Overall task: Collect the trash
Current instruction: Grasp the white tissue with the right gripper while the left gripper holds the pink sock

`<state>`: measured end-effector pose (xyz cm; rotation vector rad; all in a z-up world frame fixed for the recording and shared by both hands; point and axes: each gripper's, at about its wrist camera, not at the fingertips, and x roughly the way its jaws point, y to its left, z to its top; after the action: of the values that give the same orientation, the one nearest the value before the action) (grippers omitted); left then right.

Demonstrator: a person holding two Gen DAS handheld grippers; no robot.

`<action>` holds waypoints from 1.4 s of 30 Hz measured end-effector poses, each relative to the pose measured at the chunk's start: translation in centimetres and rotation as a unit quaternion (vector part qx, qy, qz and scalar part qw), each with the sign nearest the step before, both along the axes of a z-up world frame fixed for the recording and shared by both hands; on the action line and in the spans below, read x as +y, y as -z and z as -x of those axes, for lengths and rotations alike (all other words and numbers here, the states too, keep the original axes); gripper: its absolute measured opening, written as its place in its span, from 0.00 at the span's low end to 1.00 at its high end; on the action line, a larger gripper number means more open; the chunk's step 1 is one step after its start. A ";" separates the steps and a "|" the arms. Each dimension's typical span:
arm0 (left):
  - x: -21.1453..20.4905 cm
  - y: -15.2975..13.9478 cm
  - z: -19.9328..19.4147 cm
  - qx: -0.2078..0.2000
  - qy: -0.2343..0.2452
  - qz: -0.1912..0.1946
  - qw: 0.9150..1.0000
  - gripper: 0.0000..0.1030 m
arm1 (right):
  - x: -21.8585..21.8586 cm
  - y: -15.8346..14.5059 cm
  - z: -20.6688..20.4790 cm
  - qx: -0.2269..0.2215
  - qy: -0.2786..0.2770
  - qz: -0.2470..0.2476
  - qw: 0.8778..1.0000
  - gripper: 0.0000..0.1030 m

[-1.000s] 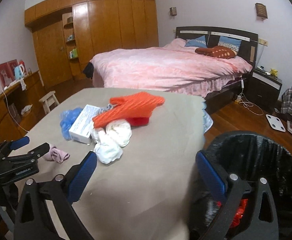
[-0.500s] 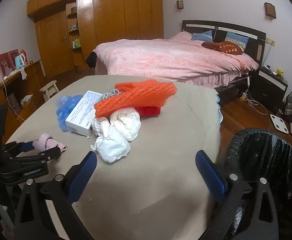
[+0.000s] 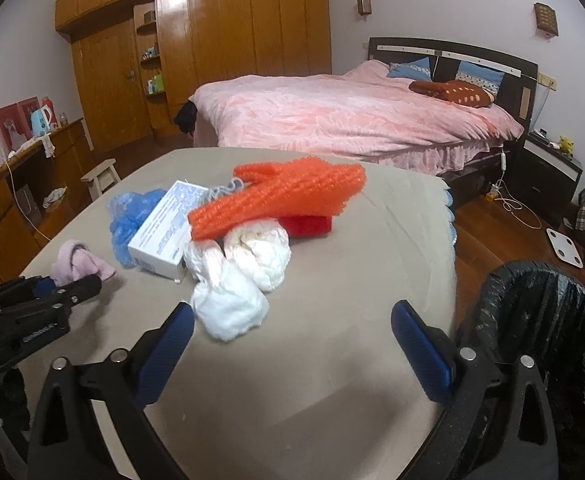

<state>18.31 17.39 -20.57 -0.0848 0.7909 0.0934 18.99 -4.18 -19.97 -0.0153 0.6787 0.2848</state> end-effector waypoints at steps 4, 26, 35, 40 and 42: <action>0.2 -0.8 -0.1 -0.010 -0.004 -0.002 1.000 0.37 | 1.1 0.1 -1.0 0.001 -0.009 0.000 1.000 0.93; -1.0 -2.4 1.3 -0.025 0.010 -0.003 1.000 0.37 | 2.2 1.2 -0.5 0.072 -0.081 -0.021 0.994 0.30; -3.4 -4.6 2.6 -0.045 0.030 -0.005 0.999 0.37 | -0.3 -2.3 1.9 0.039 -0.069 -0.033 0.996 0.30; -5.2 -6.0 3.2 -0.059 0.047 -0.005 0.997 0.37 | -2.1 -3.8 2.8 0.024 -0.055 -0.038 0.997 0.30; -5.8 -6.4 3.4 -0.062 0.054 -0.004 0.997 0.37 | -2.9 -4.4 3.1 0.019 -0.048 -0.039 0.998 0.30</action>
<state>14.90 11.60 -14.20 -0.0391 0.6689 -0.0113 15.85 -7.05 -15.53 0.0318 0.7046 0.4046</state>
